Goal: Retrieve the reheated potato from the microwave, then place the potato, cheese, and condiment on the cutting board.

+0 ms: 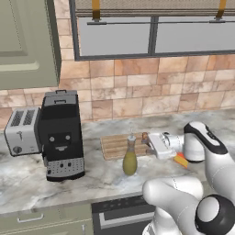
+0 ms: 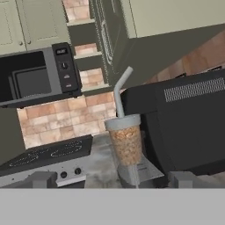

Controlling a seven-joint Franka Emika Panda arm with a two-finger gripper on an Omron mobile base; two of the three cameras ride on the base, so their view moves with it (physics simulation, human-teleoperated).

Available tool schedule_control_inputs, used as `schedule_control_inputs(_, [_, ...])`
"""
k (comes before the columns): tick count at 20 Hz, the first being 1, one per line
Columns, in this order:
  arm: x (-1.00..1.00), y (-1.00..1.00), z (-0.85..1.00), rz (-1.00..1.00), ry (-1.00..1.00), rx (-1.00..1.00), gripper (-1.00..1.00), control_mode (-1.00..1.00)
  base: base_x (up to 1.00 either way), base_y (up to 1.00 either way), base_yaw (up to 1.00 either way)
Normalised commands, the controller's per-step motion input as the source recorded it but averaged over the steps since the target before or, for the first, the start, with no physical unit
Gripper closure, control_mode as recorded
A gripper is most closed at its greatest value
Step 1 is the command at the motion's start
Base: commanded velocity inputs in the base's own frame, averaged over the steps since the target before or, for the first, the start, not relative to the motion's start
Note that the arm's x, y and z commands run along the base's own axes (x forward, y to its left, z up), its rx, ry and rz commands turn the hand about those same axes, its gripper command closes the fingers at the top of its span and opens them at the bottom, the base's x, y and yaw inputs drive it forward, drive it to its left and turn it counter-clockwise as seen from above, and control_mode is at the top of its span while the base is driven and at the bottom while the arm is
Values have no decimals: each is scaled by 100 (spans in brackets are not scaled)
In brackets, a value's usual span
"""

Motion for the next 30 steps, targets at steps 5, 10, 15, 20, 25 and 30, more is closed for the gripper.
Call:
schedule_control_inputs(5, [7,18,0,0,1,0,-100,-100,0,0,0])
schedule_control_inputs(10, [1,16,-2,0,0,-2,-100,-100,0,0,0])
schedule_control_inputs(15, [0,15,-11,0,0,-6,-100,-100,0,0,0])
schedule_control_inputs(20, [-4,9,-10,0,0,-7,-100,-100,0,0,0])
schedule_control_inputs(25, [-3,4,-7,-1,0,-4,-100,-100,0,0,0])
schedule_control_inputs(30, [0,1,-5,-4,1,-1,-100,-100,0,0,0])
